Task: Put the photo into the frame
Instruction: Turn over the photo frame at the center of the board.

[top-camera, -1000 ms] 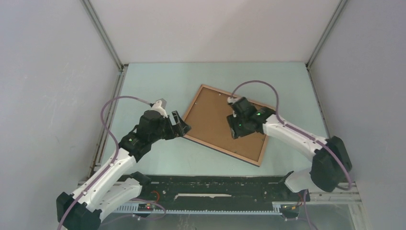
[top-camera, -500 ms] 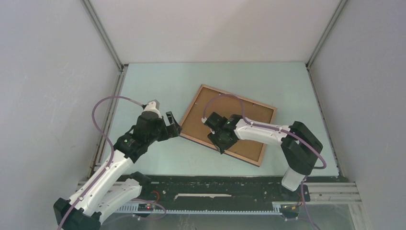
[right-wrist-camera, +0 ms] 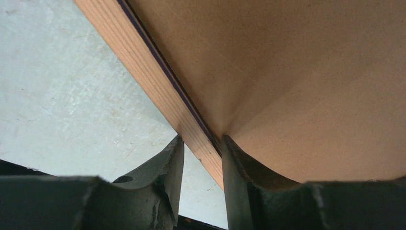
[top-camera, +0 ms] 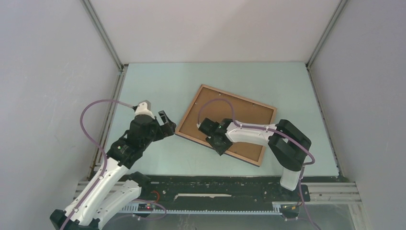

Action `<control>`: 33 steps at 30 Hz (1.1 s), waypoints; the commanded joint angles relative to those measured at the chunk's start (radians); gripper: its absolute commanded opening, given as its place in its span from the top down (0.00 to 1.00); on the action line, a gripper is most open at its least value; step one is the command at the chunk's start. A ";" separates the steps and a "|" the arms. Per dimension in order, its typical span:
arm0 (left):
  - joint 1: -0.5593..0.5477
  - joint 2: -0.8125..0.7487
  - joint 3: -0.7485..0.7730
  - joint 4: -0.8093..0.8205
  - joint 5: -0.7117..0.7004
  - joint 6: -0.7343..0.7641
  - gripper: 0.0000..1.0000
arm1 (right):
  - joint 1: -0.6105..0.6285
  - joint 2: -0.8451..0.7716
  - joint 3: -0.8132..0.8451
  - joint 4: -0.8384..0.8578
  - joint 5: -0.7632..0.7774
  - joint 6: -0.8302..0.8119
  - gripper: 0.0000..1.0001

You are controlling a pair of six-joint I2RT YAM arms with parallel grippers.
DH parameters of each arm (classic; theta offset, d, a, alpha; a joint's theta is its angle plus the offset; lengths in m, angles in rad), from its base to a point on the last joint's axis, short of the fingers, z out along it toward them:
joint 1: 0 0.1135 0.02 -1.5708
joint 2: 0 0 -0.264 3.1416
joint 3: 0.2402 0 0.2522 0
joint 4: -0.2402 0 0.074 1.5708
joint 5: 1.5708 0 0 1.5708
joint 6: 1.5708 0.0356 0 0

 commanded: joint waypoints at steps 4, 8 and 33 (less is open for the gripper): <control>0.006 -0.012 0.036 -0.004 -0.046 -0.061 0.07 | 0.074 0.045 0.028 0.046 0.170 -0.010 0.66; 0.006 -0.058 -0.009 -0.023 -0.055 -0.167 0.07 | 0.100 0.036 0.027 0.070 0.239 0.013 0.93; -0.015 0.280 -0.265 0.691 0.493 -0.693 0.04 | -0.086 -0.284 0.050 0.073 -0.201 0.134 1.00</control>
